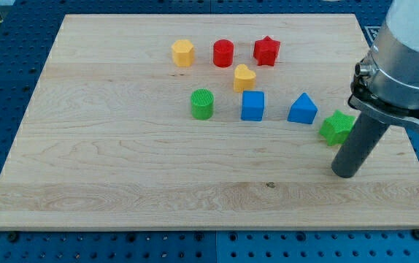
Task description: Slide the green star up a bit
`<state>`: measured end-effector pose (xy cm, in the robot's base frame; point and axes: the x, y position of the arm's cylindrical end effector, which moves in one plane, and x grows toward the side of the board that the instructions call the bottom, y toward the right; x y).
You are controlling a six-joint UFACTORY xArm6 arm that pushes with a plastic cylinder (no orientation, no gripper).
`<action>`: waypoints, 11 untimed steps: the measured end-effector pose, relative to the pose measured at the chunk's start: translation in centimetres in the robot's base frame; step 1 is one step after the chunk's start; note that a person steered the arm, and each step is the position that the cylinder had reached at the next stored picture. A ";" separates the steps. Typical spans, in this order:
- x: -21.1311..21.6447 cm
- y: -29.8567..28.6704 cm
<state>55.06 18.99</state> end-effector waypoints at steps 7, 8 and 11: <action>-7.8 0.1; -9.1 0.7; -13.0 2.3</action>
